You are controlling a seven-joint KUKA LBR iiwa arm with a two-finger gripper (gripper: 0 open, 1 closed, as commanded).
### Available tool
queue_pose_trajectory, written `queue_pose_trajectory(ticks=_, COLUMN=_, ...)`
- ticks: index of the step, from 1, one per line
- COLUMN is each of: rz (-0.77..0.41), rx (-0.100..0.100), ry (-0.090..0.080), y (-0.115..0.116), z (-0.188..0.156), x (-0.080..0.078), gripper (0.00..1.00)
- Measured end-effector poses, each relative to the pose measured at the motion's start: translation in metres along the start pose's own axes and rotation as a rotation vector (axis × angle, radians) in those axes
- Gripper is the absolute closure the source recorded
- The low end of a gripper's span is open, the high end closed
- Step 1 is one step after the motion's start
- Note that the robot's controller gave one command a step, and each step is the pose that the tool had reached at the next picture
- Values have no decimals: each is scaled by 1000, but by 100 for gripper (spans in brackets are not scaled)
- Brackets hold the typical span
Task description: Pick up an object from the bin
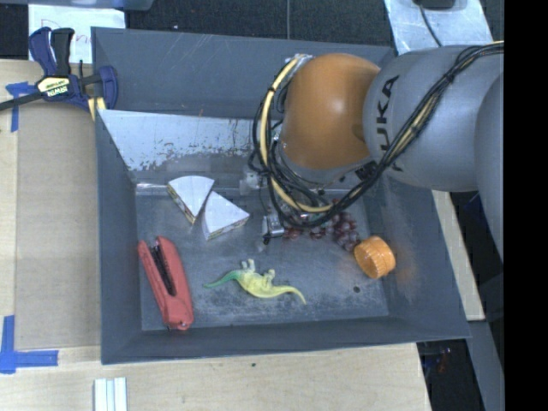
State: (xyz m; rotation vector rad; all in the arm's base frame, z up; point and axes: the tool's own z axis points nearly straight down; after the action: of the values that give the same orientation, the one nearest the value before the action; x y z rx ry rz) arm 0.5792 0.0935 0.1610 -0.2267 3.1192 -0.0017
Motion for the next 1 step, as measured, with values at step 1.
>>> queue_pose_trajectory(ticks=1, rz=15, rx=-1, ry=-7, y=39, z=-41, x=9, gripper=0)
